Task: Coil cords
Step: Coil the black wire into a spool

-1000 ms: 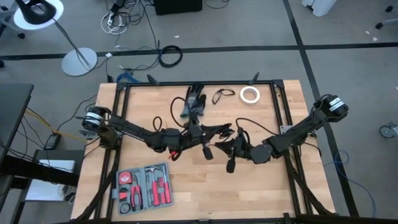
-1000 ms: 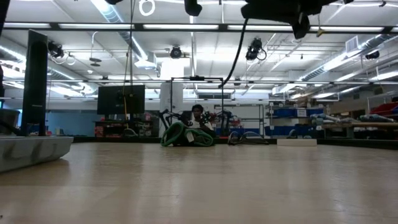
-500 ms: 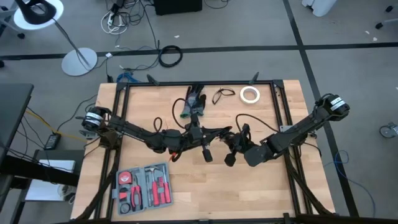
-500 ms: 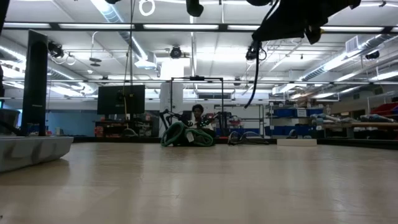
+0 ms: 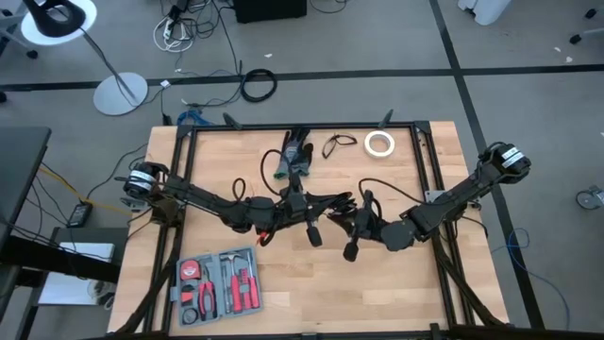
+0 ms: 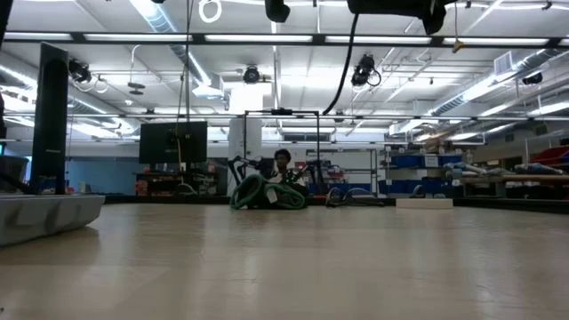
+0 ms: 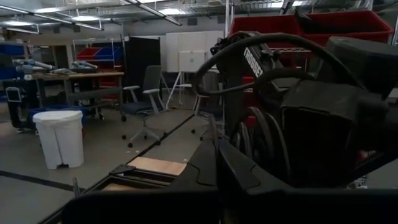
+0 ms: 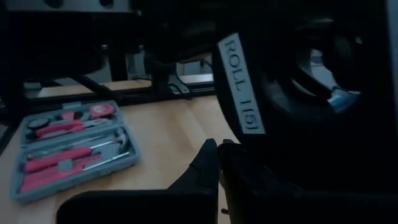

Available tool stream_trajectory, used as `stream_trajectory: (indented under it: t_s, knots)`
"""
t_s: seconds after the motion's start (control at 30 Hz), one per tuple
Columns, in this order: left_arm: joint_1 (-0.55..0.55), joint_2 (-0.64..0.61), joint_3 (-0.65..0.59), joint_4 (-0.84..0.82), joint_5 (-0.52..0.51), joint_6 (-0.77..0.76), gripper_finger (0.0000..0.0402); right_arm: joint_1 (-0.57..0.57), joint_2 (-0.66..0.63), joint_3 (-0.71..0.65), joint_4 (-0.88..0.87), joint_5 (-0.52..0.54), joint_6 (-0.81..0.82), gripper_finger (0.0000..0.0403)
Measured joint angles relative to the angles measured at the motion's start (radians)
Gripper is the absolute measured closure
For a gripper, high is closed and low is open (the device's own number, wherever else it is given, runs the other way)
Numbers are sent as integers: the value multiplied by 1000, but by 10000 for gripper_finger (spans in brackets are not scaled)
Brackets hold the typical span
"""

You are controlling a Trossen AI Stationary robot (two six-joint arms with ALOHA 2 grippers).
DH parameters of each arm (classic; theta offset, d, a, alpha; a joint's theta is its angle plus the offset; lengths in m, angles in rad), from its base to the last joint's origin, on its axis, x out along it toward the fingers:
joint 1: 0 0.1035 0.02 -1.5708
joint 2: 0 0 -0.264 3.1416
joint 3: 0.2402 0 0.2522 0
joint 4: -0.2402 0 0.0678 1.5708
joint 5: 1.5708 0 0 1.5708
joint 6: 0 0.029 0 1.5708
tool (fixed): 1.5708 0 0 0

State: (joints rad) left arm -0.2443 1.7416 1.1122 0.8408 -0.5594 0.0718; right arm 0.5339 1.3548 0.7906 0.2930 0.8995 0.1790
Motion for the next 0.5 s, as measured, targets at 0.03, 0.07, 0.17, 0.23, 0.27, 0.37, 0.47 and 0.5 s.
stream_trajectory:
  t_s: [0.03,0.07,0.17,0.23,0.27,0.37,0.47,0.5]
  knots:
    - [0,0,0,-2,0,0,401,0,0,0,4,-8,-1,401]
    - [0,0,0,-5,1,0,401,0,0,0,3,-11,-1,401]
    - [1,0,0,-14,0,0,401,0,0,0,-2,-15,15,401]
    - [2,0,0,-21,-14,3,401,-1,1,0,2,-31,29,401]
    - [2,0,0,-22,-22,9,401,-2,1,0,2,-48,31,401]
    - [7,1,0,-18,-23,17,401,-2,1,0,-19,-68,75,401]
    - [13,2,-1,10,-29,17,401,-2,1,0,-67,-74,108,401]
    - [13,2,-1,16,-31,17,401,-1,1,0,-78,-75,116,401]
